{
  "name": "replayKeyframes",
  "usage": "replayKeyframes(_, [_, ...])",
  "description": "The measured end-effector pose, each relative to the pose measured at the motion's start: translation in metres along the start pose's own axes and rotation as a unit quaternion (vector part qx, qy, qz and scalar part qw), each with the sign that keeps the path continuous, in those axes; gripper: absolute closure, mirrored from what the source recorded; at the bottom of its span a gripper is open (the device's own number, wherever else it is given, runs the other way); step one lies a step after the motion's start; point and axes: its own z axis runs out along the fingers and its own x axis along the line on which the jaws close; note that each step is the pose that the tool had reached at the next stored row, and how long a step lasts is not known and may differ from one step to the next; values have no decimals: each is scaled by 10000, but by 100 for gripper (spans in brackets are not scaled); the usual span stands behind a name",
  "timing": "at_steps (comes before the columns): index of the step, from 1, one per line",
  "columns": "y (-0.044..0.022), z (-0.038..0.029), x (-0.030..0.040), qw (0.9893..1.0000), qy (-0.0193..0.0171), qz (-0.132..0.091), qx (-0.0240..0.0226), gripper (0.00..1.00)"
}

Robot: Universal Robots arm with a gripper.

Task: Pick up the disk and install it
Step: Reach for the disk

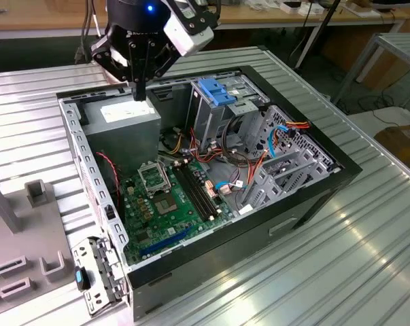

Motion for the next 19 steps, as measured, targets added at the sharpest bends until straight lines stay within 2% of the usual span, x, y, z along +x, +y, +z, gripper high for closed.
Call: replayKeyframes(19, [-12, -4, 158, 10000, 0, 0, 0, 89])
